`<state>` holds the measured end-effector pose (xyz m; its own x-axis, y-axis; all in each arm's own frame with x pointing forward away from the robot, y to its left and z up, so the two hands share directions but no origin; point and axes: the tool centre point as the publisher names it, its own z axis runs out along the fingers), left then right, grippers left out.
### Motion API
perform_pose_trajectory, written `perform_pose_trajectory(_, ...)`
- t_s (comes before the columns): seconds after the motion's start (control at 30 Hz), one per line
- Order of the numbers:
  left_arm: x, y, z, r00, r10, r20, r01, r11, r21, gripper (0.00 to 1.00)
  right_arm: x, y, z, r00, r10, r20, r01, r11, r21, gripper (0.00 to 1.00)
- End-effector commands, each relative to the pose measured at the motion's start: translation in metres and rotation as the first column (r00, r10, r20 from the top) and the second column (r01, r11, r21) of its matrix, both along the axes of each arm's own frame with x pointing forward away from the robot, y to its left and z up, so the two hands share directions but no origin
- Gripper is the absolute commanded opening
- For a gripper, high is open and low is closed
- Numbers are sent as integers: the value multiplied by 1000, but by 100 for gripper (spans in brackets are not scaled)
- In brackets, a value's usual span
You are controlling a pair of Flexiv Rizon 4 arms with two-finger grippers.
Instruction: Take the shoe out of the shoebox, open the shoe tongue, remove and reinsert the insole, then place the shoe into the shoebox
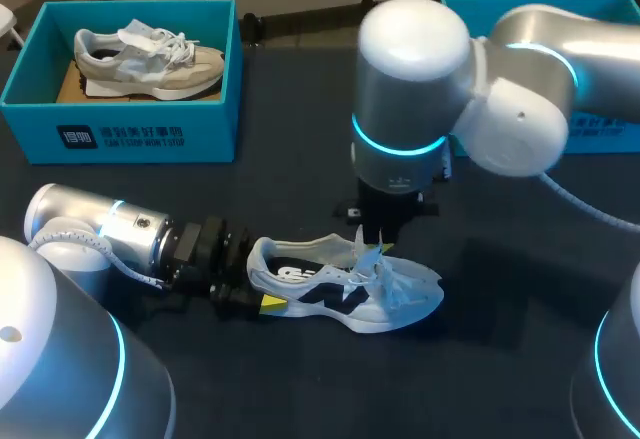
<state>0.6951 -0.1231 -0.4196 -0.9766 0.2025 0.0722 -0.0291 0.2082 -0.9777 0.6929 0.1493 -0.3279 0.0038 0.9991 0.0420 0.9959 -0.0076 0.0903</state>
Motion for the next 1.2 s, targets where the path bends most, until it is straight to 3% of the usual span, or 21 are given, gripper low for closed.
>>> perform_pose_trajectory(0.03,-2,1,0,1000,3,1,-3,1000,1,0,-10,-32,-4,999,23,36,-31,971,237,0)
perform_pose_trajectory(0.57,-2,1,0,1000,3,1,-3,1000,1,0,-10,-56,-21,997,64,46,-77,904,420,0)
perform_pose_trajectory(1.0,-2,1,0,1000,3,1,-3,1000,1,0,-15,-76,-52,998,58,31,-65,836,545,2)
perform_pose_trajectory(1.1,-2,1,0,1000,3,1,-3,1000,1,0,-17,-78,-53,998,52,25,-58,834,549,13)
perform_pose_trajectory(1.2,-2,1,0,1000,3,1,-3,1000,1,0,-21,-79,-48,998,52,26,-58,832,552,57)
